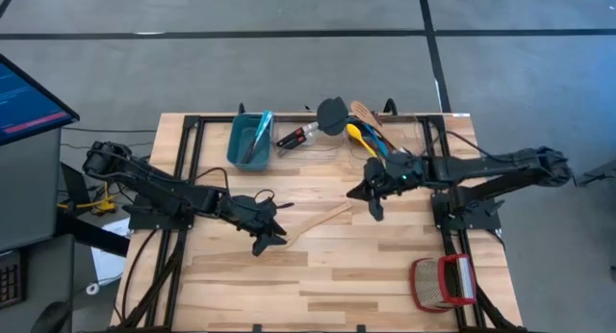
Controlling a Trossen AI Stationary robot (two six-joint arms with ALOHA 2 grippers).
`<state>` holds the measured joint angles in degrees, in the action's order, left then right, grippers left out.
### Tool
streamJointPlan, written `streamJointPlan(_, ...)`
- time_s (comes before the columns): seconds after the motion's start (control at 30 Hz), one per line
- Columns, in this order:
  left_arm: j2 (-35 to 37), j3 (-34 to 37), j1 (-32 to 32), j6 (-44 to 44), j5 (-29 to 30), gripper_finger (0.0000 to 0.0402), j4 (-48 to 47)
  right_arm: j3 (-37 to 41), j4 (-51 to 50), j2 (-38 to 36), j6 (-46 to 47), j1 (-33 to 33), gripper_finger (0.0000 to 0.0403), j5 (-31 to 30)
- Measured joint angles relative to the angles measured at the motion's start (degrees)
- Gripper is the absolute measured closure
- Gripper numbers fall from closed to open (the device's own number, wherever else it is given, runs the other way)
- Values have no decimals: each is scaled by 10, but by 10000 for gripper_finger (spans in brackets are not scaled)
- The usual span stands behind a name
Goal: Pick & Place Kitchen Items
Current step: Put the brown slotted serving spoon into the right transparent bin
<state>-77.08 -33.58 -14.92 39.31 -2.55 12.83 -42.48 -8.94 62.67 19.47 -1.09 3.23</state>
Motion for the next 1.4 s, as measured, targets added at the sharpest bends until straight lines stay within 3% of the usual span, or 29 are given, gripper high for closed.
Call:
streamJointPlan(0.2, 0, 0, 0, 1, 19, 243, -75, 99, 84, -4, 71, -25, 403, -139)
streamJointPlan(0.33, 0, 0, 0, 32, 58, 243, -154, 117, 81, 21, 107, -52, 403, -200)
streamJointPlan(0.53, 0, 0, 0, 45, 62, 243, -173, 116, 85, 69, 121, -81, 403, -260)
streamJointPlan(0.87, -16, 20, -5, 96, 59, 243, -173, 116, 108, 112, 151, -83, 403, -272)
streamJointPlan(1.07, -28, 19, -30, 125, 78, 249, -124, 116, 111, 113, 151, -78, 403, -273)
streamJointPlan(1.23, -54, 5, -74, 152, 104, 296, -78, 116, 112, 113, 147, -78, 403, -273)
streamJointPlan(1.4, -74, -43, -114, 140, 164, 368, -78, 116, 112, 113, 146, -78, 403, -273)
